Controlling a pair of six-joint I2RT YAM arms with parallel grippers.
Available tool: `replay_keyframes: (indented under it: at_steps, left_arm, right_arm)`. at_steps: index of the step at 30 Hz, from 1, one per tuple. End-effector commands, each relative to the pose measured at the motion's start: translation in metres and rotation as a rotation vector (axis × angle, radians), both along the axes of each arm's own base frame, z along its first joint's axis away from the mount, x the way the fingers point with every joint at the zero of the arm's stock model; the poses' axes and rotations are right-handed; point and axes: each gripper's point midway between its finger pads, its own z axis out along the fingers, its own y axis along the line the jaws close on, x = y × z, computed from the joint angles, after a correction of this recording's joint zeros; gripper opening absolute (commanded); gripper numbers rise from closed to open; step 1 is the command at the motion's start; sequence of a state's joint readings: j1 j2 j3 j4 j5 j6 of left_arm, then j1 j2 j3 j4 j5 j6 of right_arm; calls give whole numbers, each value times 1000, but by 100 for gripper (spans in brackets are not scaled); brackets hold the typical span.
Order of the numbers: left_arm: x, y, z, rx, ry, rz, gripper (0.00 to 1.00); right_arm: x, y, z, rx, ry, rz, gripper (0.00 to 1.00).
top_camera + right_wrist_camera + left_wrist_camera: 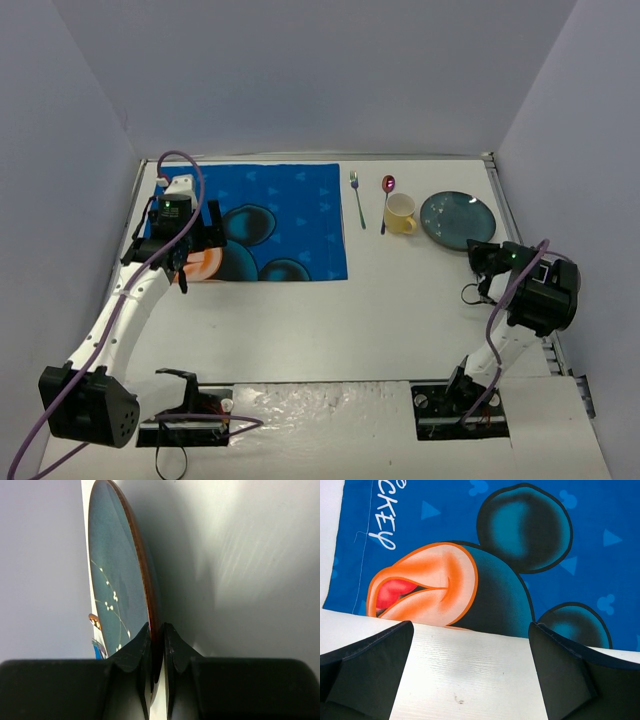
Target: Set the dinner table for one person
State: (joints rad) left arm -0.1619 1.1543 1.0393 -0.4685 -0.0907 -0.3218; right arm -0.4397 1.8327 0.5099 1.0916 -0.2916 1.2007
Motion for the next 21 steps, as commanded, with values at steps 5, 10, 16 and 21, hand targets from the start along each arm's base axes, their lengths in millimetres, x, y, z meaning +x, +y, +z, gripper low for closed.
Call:
replay_keyframes:
  at_steps: [5,10,16,21]
  left_arm:
    - [13,-6,25,-26,-92,-14,97]
    - [14,-8,24,-38,-91,-14,97]
    - [17,-30,30,-140,-117,-83,97]
    - [22,-62,45,-323,-157,-157,97]
  right_arm:
    - [13,-20,165,-152,-402,-79,0]
    - [8,-16,208,-179,-502,-70,0]
    - [14,11,252,-168,-616,64,0]
    - [23,79,274,-150,-673,286,0]
